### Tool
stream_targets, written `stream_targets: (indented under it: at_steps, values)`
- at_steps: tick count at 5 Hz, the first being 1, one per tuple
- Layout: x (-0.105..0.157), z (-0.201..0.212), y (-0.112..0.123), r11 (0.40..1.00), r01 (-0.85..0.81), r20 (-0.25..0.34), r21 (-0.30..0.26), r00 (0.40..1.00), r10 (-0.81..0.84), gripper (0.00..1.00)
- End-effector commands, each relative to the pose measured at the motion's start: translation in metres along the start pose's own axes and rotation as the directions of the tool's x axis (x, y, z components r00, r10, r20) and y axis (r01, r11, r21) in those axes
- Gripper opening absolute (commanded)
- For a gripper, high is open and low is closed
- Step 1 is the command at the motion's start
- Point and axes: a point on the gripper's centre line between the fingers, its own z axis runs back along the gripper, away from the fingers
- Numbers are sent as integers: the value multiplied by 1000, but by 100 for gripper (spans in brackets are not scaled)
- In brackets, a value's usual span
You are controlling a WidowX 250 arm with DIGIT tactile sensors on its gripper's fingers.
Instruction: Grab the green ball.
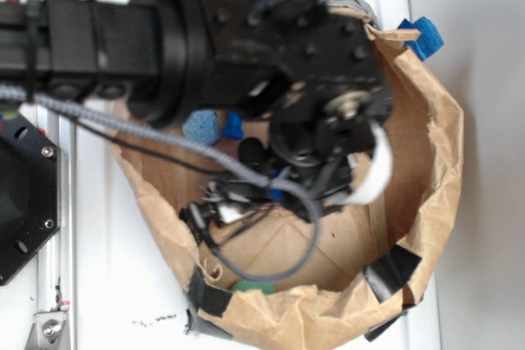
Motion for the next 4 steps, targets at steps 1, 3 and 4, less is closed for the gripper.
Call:
stream_targets:
  at_steps: [1, 3, 4]
  values:
    - [40, -5, -20, 954, 297, 20, 46, 954, -298, 100]
    - [56, -15, -25, 906, 422, 102, -14, 902, -419, 100]
    - [62, -29, -24, 861, 501, 146, -92, 862, -486, 100]
